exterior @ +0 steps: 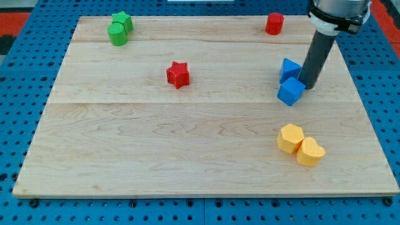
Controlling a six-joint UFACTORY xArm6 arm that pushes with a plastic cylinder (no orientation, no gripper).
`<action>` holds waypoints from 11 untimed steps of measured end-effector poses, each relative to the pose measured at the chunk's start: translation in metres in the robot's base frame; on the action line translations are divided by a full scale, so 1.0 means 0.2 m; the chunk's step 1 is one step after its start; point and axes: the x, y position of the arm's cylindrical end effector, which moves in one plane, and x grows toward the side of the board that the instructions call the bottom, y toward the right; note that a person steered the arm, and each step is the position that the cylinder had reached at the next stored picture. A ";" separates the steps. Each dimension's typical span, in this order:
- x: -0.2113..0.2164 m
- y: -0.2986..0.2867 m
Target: Push the cube to the bottom left of the red circle
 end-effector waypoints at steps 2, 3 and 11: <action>0.58 0.13; 0.42 -0.04; -0.46 -0.28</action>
